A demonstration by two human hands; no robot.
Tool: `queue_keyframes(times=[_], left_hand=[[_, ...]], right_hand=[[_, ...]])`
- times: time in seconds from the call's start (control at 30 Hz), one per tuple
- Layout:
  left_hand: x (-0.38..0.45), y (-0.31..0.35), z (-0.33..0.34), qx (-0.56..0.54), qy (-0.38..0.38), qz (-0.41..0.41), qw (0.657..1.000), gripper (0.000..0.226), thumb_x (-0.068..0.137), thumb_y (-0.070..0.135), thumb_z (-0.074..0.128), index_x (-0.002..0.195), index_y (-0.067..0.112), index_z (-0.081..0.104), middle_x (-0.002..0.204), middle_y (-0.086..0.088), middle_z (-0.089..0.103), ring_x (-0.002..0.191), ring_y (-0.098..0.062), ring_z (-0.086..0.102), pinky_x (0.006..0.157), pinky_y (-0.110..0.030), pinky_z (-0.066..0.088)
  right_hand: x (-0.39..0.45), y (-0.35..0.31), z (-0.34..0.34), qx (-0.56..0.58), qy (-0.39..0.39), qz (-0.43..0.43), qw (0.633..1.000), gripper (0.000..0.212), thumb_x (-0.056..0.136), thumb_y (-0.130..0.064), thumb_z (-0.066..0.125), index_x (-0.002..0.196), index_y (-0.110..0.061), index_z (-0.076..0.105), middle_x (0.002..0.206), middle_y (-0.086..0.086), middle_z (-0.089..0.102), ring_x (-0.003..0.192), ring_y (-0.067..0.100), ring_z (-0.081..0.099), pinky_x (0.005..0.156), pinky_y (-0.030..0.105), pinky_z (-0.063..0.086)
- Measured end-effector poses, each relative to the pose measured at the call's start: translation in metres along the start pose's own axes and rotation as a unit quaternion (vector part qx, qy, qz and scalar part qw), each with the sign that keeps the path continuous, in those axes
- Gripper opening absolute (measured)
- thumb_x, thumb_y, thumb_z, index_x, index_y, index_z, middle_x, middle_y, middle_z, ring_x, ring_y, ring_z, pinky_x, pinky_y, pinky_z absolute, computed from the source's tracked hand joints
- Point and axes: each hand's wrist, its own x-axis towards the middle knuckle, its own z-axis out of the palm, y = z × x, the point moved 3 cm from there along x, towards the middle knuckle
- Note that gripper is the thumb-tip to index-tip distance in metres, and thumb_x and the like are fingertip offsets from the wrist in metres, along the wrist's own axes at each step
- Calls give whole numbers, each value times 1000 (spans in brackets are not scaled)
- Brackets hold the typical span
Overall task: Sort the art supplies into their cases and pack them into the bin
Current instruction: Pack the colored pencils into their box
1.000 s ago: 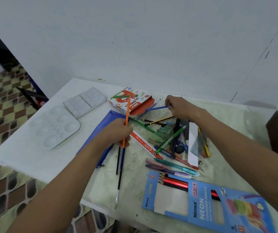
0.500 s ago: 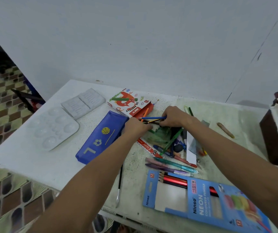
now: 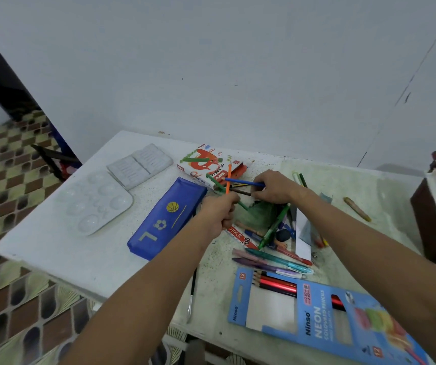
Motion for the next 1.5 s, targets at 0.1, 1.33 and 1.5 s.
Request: queue_keyframes(times=[0.1,1.33,1.5], left_hand=[[-12,4,-5,-8,23,37,999,10,86,17,64,91,10,60,69,-3,49,44,-10,32,40,-20,25],[-93,7,53,262,-192,166,931,30,93,31,57,77,6,57,60,-6,48,40,-13,32,40,-23,26],[-91,22,68,418,-132,376,816,39,100,35,43,73,9,55,55,2,42,48,-12,37,50,-27,30]], right_hand=[[-6,-1,-8,17,17,-29,999,20,87,-21,66,105,-12,66,97,4,62,86,20,55,74,27,40],[-169,36,-12,497,341,163,781,26,91,-38,60,82,-14,63,76,8,33,67,16,33,65,27,34],[-168,29,-10,513,319,151,782,28,91,-36,60,75,-14,58,65,-1,36,59,11,33,59,23,33]])
